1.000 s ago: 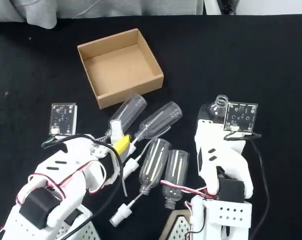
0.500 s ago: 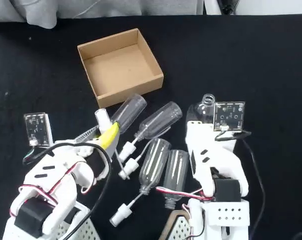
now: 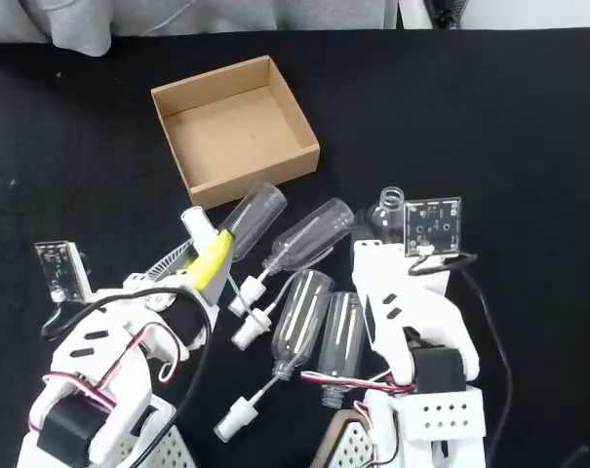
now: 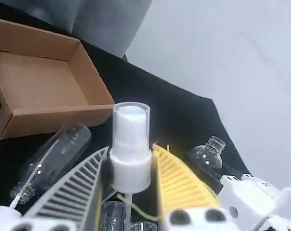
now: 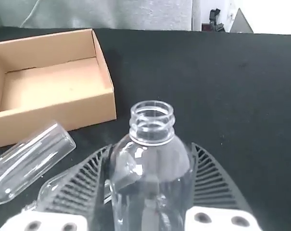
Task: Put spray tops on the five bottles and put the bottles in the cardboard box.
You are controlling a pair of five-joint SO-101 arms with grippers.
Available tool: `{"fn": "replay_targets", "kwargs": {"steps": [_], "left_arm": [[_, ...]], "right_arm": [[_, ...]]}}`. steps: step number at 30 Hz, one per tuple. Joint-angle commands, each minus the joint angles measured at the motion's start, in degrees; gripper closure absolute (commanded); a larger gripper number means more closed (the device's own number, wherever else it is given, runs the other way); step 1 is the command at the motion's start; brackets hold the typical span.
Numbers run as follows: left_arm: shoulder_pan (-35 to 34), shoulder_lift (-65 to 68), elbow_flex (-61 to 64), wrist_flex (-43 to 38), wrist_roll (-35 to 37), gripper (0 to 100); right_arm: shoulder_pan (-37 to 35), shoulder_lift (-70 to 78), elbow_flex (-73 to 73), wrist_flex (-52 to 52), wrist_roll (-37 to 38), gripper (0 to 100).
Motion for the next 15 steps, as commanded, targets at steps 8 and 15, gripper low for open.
{"fn": "replay_targets", "kwargs": {"steps": [8,15], "left_arm": [[-7.2,-0.8,0.0,-4.8,4.1,97],[-12.2,-0.8,-0.2,-4.8,8.4,97]], "right_arm": [[-1.4,-1.4,-1.0,-1.7,0.2,84.7],[-5.9,-1.4,-0.7,-1.7,3.9,84.7]]}}
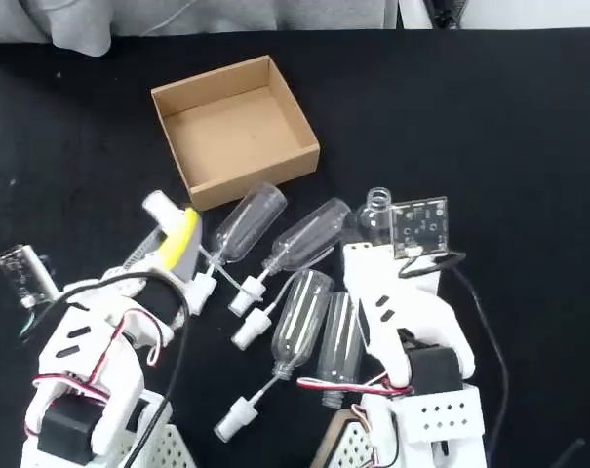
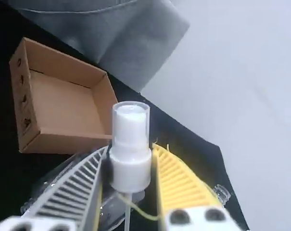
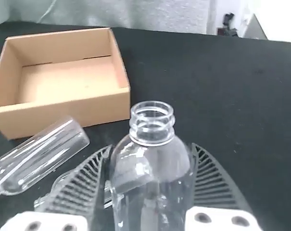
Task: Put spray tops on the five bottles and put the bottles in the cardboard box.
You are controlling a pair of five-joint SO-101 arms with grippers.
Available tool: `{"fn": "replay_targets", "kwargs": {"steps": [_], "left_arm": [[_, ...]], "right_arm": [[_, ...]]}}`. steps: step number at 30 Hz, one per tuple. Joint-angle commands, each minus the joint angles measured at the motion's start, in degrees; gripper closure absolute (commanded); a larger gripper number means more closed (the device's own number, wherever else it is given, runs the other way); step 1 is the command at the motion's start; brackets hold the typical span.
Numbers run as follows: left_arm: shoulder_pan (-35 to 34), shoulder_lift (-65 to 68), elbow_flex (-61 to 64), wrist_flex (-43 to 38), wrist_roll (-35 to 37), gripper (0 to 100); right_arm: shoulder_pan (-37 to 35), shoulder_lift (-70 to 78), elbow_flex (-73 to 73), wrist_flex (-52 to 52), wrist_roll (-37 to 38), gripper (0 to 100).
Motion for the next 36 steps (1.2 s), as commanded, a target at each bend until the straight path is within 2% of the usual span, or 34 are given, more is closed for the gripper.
{"fn": "replay_targets", "kwargs": {"steps": [1,12,18,23,28,36], "left_arm": [[-3.5,-0.4,-1.1,-1.4,2.8,97],[-11.1,-0.4,3.6,-9.7,10.5,97],[-12.4,-0.5,3.5,-9.5,12.4,97],[-12.4,-0.5,3.4,-9.5,12.4,97],[-12.4,-0.5,3.3,-9.4,13.3,97],[-16.4,-0.5,3.3,-9.8,16.0,97]], "right_arm": [[-2.1,-1.4,-0.7,-1.7,1.8,84.7],[-5.9,-1.4,-0.7,-1.7,1.8,84.7],[-7.7,-1.4,-0.7,-1.6,1.8,84.7],[-9.2,-1.4,-0.7,-1.2,5.8,84.7],[-9.6,-1.4,-0.7,-1.1,6.2,84.7],[-10.4,-1.4,-1.2,0.6,10.0,84.7]]}}
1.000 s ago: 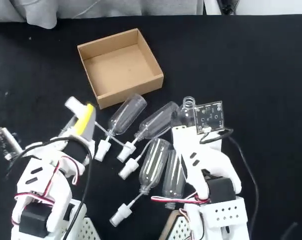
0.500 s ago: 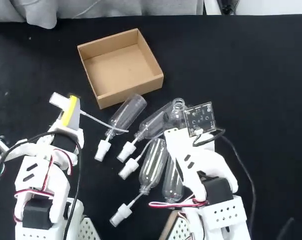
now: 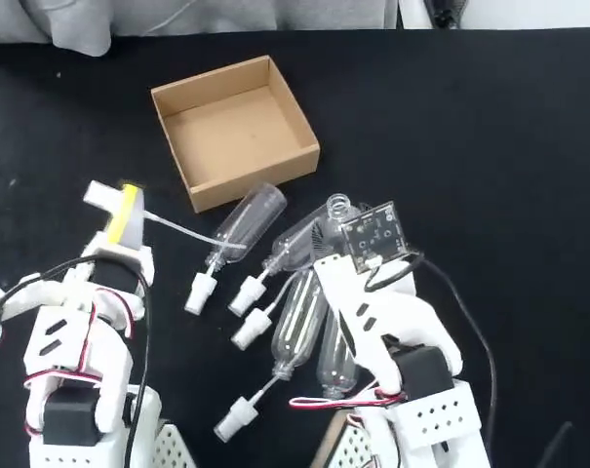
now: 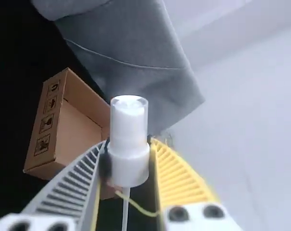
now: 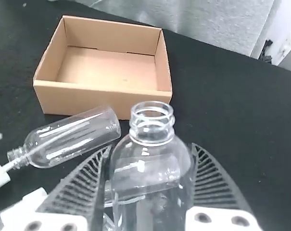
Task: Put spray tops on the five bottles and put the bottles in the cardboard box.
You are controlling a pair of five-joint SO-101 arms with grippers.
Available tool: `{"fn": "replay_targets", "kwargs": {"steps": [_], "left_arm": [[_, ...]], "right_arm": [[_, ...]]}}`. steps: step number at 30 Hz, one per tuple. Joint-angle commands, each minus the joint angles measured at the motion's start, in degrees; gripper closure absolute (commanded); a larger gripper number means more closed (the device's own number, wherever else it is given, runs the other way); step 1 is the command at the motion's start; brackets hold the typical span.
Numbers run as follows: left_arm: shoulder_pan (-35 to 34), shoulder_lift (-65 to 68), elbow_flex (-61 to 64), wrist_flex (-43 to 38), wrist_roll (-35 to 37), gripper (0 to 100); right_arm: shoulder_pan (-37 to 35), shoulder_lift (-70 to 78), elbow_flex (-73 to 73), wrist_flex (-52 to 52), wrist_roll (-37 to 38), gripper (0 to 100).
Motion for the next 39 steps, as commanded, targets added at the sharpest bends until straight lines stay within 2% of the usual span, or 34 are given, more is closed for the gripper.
{"fn": "replay_targets", "kwargs": {"steps": [1,18,27,35,39], "left_arm": [[-1.5,-0.8,-1.5,-1.3,0.9,97],[-0.9,-0.8,-1.8,-1.4,0.8,97],[0.7,-0.6,-7.5,-1.5,0.4,97],[3.3,-0.4,-7.2,-12.4,0.4,97],[3.4,-0.4,-5.2,-16.5,-2.5,97]], "right_arm": [[-2.3,-1.4,-1.2,0.4,2.0,84.7],[-4.6,-1.4,-1.2,0.6,2.1,84.7],[-4.5,-1.4,-1.3,0.2,2.2,84.7],[-4.5,-1.4,-0.8,0.2,1.7,84.7],[-4.5,-1.4,-0.7,0.2,1.7,84.7]]}}
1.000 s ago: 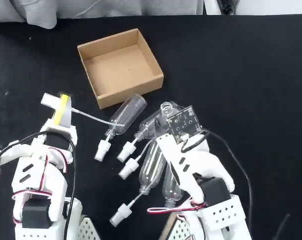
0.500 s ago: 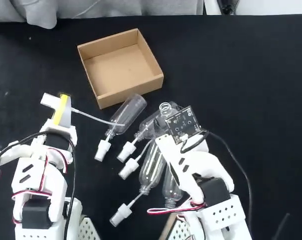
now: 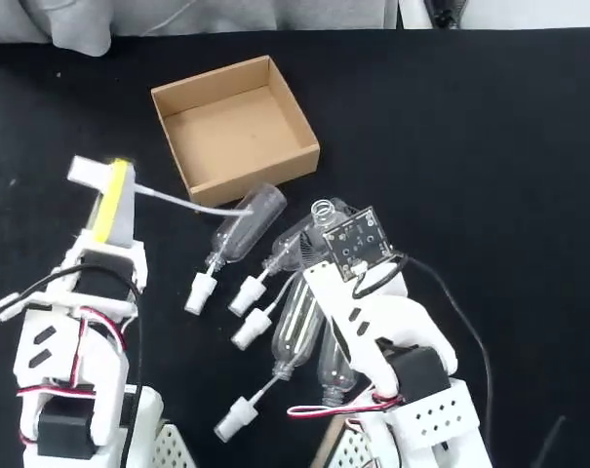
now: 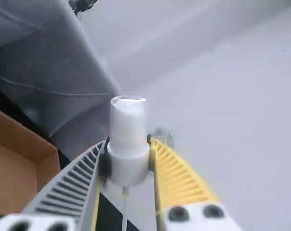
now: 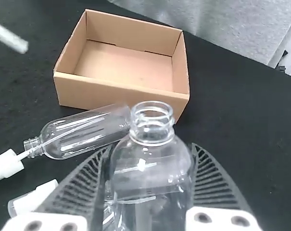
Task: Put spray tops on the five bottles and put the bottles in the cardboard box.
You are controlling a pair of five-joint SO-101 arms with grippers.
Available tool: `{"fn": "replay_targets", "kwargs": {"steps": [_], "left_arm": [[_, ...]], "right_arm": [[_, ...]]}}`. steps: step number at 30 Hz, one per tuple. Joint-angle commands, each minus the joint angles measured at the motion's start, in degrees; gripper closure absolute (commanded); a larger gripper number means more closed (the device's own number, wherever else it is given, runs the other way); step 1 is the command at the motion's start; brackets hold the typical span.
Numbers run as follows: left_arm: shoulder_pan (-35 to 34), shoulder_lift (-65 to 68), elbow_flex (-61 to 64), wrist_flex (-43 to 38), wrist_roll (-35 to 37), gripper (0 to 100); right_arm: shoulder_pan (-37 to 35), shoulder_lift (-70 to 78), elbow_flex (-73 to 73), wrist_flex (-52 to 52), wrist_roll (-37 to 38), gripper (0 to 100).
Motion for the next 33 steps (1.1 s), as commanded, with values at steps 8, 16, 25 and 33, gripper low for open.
{"fn": "replay_targets", "kwargs": {"steps": [8,16,25,33], "left_arm": [[0.7,0.4,4.3,-4.9,-2.9,97],[-1.8,0.4,5.3,-4.5,1.5,97],[-9.8,0.3,5.1,-4.7,7.9,97],[-12.3,0.3,5.8,-4.4,9.2,97]], "right_arm": [[-0.7,-1.5,-0.8,-1.5,0.0,84.7],[-0.7,-1.5,4.8,-12.6,0.4,84.7],[-0.8,-1.4,5.5,-13.7,0.4,84.7],[-2.9,-1.4,5.4,-13.7,0.5,84.7]]}}
